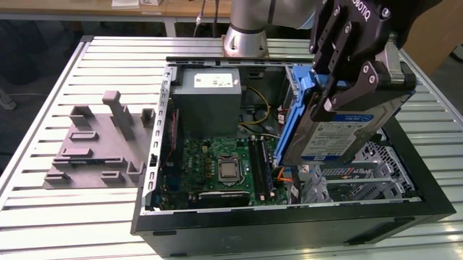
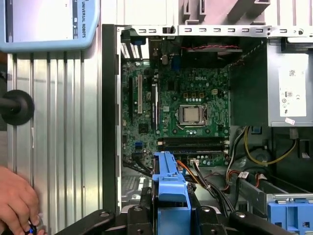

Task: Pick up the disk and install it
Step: 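Insert the disk into the insertion slot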

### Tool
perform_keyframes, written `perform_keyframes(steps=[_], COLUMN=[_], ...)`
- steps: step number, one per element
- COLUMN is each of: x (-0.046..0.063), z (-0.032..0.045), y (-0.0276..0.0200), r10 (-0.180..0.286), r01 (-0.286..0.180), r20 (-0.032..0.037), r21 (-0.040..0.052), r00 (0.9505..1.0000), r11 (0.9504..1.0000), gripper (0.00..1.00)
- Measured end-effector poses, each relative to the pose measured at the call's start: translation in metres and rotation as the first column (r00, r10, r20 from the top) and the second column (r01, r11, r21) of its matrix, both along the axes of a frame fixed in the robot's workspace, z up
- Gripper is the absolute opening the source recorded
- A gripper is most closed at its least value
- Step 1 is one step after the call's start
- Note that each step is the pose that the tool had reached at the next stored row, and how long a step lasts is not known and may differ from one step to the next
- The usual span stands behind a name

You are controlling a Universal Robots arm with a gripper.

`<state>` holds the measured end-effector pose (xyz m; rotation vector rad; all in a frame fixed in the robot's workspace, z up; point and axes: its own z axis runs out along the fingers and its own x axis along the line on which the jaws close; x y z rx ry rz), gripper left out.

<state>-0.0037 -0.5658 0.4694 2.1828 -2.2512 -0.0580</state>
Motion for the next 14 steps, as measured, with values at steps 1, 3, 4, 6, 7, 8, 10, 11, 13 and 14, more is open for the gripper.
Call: perform_keyframes(steps=[1, 3, 4, 6, 7, 8, 10, 11, 13, 14], x=[0.0, 0.0, 0.001, 0.001, 0.002, 0.003, 0.006, 0.008, 0.013, 0.016], z=[-0.0006, -0.0016, -0.002, -0.0026, -0.0027, -0.003, -0.0037, -0.0041, -0.005, -0.0055], y=[-0.001, -0.0024, -0.0027, -0.0035, -0.0039, -0.0041, -0.0046, -0.0049, -0.0054, -0.0059], r10=[0.0, 0.004, 0.007, 0.013, 0.014, 0.015, 0.016, 0.017, 0.017, 0.017], r01=[0.0, -0.004, -0.007, -0.013, -0.014, -0.015, -0.016, -0.017, -0.017, -0.017], r20=[0.0001, 0.0004, 0.0005, 0.0007, 0.0007, 0.0007, 0.0008, 0.0007, 0.0007, 0.0007], r21=[0.0001, 0.0004, 0.0003, 0.0002, 0.0, 0.0001, 0.0001, 0.0002, 0.0001, 0.0001], r00=[1.0, 1.0, 1.0, 0.9999, 0.9999, 0.9999, 0.9999, 0.9999, 0.9999, 0.9999], r11=[1.0, 1.0, 1.0, 0.9999, 0.9999, 0.9999, 0.9999, 0.9999, 0.9999, 0.9999], gripper=[0.36, 0.36, 0.36, 0.36, 0.36, 0.36, 0.36, 0.36, 0.36, 0.36])
